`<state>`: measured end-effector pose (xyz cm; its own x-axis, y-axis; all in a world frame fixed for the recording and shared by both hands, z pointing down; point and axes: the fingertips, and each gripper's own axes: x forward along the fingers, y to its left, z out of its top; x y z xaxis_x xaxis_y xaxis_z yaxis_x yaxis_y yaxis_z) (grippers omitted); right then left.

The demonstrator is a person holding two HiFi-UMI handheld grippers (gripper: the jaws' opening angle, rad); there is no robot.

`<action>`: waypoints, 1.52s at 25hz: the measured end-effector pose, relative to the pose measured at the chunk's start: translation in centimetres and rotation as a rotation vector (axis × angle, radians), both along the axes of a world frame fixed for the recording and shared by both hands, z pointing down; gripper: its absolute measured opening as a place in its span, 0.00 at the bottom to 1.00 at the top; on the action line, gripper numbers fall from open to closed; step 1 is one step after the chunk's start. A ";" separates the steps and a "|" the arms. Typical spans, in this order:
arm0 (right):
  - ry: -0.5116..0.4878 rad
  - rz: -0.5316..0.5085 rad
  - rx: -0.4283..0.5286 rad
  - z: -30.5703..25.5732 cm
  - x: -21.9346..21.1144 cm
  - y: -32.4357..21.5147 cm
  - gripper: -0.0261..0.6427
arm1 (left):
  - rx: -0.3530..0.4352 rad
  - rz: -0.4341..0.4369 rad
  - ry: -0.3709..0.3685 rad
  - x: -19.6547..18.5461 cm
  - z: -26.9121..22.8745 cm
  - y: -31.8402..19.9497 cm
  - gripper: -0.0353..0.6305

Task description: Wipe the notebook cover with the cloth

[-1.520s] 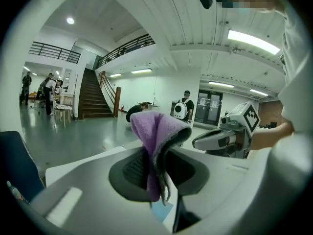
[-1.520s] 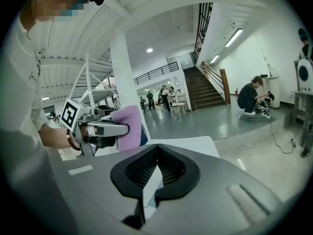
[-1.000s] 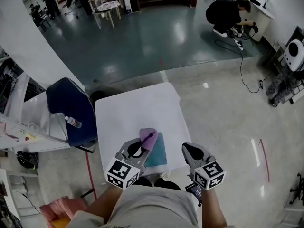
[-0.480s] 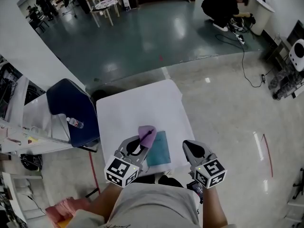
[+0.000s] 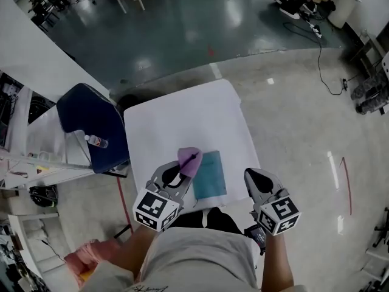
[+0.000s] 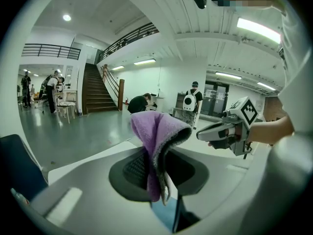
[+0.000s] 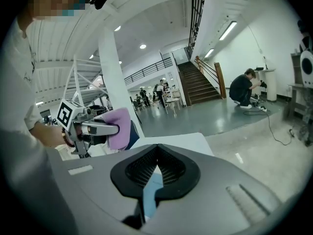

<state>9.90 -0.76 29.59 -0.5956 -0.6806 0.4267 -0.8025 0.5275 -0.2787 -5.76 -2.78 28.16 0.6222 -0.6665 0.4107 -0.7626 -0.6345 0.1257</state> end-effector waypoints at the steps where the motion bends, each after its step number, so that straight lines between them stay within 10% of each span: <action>1: 0.001 0.000 -0.005 0.3 -0.1 -0.1 0.06 | -0.005 0.002 -0.004 -0.1 0.3 -0.1 0.17; 23: 0.036 -0.016 -0.170 9.5 -1.5 0.9 0.06 | -0.167 0.064 -0.168 -2.2 12.0 -1.8 0.17; 38: 0.060 -0.011 -0.209 15.0 -1.1 1.0 0.06 | -0.236 0.261 -0.488 -2.8 22.9 -3.1 0.17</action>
